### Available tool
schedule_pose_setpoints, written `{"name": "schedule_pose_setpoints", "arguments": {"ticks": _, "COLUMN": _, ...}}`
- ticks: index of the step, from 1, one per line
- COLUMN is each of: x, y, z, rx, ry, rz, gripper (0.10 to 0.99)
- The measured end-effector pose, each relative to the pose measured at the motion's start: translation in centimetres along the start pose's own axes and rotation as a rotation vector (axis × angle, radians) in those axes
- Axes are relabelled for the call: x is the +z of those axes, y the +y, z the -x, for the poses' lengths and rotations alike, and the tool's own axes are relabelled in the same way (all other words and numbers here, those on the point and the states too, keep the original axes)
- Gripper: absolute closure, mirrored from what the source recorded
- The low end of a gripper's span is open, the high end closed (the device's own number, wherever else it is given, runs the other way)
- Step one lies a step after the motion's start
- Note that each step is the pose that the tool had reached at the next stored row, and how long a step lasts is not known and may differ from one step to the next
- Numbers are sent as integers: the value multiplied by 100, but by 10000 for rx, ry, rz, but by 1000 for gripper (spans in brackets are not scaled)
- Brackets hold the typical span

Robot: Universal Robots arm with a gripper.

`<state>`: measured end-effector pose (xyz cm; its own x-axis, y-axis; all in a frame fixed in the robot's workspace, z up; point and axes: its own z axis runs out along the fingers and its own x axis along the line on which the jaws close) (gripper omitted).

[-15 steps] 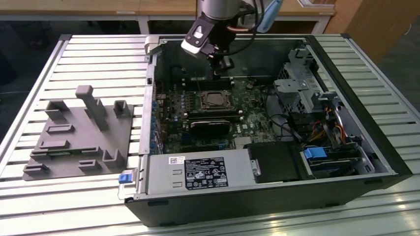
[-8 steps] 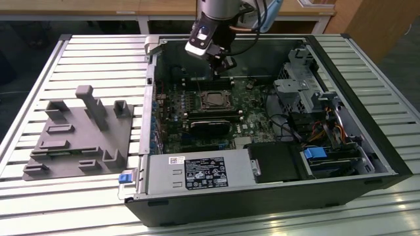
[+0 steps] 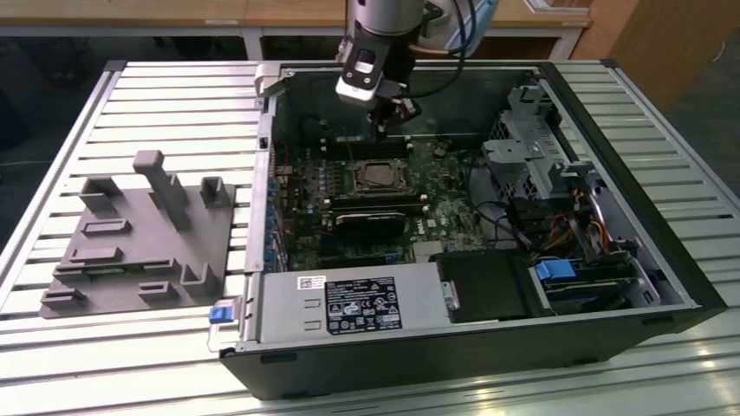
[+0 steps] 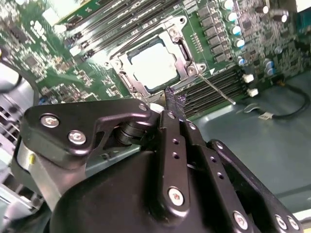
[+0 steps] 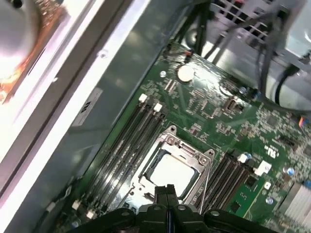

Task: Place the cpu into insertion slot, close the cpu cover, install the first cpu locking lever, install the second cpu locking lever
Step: 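Install the first cpu locking lever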

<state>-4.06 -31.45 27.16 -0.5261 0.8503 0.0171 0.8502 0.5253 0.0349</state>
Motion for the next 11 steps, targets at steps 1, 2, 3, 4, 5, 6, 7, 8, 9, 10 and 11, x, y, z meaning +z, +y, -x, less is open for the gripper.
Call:
{"name": "schedule_pose_setpoints", "arguments": {"ticks": 1, "x": 0, "y": 0, "z": 0, "rx": -181, "ry": 6, "rz": -3, "gripper": 965}}
{"name": "schedule_pose_setpoints", "arguments": {"ticks": 2, "x": 0, "y": 0, "z": 0, "rx": -359, "ry": 13, "rz": -6, "gripper": 965}}
{"name": "schedule_pose_setpoints", "arguments": {"ticks": 3, "x": 0, "y": 0, "z": 0, "rx": -538, "ry": 19, "rz": -9, "gripper": 965}}
{"name": "schedule_pose_setpoints", "arguments": {"ticks": 4, "x": 0, "y": 0, "z": 0, "rx": -714, "ry": 25, "rz": -12, "gripper": 965}}
{"name": "schedule_pose_setpoints", "arguments": {"ticks": 5, "x": 1, "y": 0, "z": 0, "rx": -899, "ry": 32, "rz": -15, "gripper": 965}}
{"name": "schedule_pose_setpoints", "arguments": {"ticks": 6, "x": 0, "y": 0, "z": 0, "rx": -1088, "ry": 38, "rz": -19, "gripper": 965}}
{"name": "schedule_pose_setpoints", "arguments": {"ticks": 7, "x": 0, "y": 0, "z": 0, "rx": -1256, "ry": 44, "rz": -22, "gripper": 965}}
{"name": "schedule_pose_setpoints", "arguments": {"ticks": 8, "x": 0, "y": 0, "z": 0, "rx": -1428, "ry": 50, "rz": -24, "gripper": 965}}
{"name": "schedule_pose_setpoints", "arguments": {"ticks": 9, "x": 1, "y": 0, "z": 0, "rx": -1603, "ry": 56, "rz": -27, "gripper": 965}}
{"name": "schedule_pose_setpoints", "arguments": {"ticks": 10, "x": 1, "y": 0, "z": 0, "rx": -1776, "ry": 62, "rz": -30, "gripper": 965}}
{"name": "schedule_pose_setpoints", "arguments": {"ticks": 11, "x": 1, "y": 0, "z": 0, "rx": -1946, "ry": 68, "rz": -33, "gripper": 965}}
